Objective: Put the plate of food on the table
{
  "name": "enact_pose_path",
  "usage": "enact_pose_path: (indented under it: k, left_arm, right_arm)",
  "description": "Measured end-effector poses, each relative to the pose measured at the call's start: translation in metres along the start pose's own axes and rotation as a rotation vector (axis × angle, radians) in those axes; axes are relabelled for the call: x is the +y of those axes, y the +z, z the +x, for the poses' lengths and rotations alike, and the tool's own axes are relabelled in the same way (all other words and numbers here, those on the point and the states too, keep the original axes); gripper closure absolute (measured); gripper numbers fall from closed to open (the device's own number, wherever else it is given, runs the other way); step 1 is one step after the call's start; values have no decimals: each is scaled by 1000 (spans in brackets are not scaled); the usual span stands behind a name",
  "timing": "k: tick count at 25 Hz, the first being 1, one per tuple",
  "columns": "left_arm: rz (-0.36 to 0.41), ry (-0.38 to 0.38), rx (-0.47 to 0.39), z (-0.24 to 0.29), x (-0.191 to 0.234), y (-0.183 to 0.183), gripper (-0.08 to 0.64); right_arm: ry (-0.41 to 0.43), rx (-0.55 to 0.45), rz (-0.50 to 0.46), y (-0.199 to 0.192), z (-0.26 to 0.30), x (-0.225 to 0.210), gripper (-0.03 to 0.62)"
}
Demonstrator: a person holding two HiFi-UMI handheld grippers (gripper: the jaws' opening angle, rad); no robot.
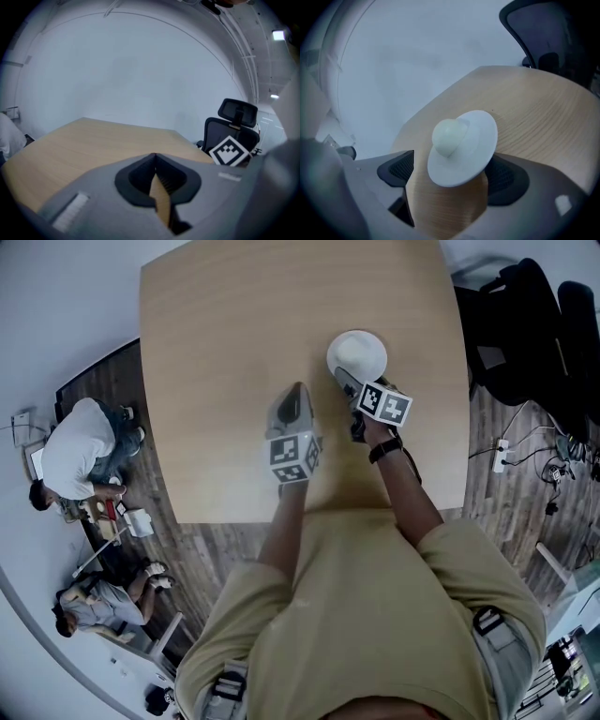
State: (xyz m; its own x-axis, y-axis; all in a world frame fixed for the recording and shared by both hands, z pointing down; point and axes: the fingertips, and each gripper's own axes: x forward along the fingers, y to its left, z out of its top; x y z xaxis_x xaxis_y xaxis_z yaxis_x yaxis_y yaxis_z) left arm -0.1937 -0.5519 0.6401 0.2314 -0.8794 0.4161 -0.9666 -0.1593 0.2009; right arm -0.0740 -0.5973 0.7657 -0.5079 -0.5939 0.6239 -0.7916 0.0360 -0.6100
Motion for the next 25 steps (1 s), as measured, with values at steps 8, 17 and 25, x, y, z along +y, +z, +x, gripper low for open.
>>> enact_pose_path:
  k: [8, 17, 25]
  left_arm:
    - [-3, -1, 4, 2, -2, -2, 560]
    - [32, -18, -6, -13, -15, -6, 560]
    - [68, -9, -52, -60, -36, -8, 560]
  right_arm:
    - [-212, 61, -439, -22, -6, -35, 101]
    - [-215, -88, -603, -10, -50, -32, 146]
    - [-164, -243, -691, 9, -132, -5, 228]
